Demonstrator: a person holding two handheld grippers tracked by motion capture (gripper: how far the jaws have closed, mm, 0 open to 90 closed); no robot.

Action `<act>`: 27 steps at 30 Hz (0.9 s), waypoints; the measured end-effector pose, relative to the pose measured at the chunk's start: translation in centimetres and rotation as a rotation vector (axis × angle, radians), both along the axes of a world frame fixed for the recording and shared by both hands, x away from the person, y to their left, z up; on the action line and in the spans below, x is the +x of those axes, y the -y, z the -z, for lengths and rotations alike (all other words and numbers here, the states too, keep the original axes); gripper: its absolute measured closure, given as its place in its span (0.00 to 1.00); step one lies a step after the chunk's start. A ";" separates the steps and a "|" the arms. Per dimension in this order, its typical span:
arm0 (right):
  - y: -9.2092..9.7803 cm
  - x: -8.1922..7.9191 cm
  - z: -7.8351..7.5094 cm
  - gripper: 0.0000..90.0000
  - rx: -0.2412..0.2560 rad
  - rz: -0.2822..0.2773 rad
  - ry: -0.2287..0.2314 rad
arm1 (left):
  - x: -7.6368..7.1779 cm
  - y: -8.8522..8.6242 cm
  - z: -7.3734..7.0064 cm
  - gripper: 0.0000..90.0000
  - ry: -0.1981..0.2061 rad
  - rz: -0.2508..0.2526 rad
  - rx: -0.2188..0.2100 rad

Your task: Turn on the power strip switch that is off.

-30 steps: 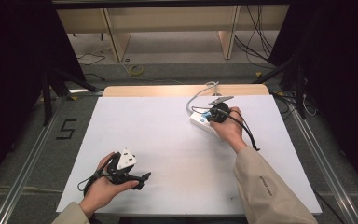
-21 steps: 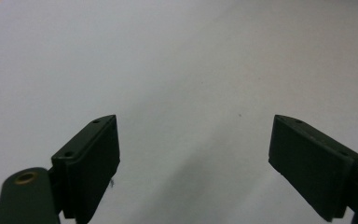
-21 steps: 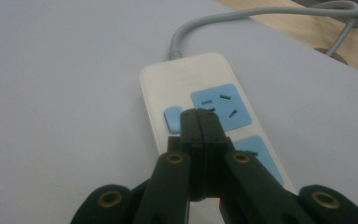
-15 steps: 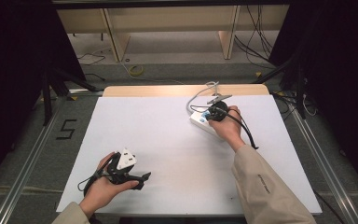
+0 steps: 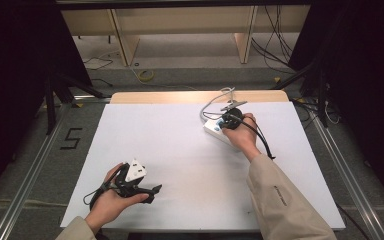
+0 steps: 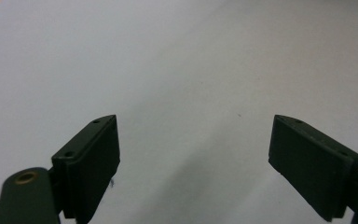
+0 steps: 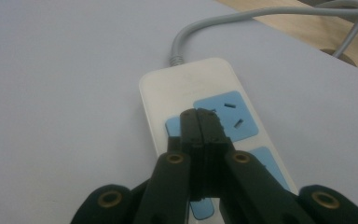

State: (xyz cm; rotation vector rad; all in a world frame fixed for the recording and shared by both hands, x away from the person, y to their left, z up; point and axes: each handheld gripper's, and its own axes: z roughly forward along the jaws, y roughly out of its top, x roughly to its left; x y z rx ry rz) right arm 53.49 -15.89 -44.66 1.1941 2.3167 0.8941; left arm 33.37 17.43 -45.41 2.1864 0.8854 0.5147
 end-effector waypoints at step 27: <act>-0.8 0.6 0.0 1.00 -0.007 -0.004 0.000 | 0.0 0.1 0.0 0.18 0.004 0.005 -0.001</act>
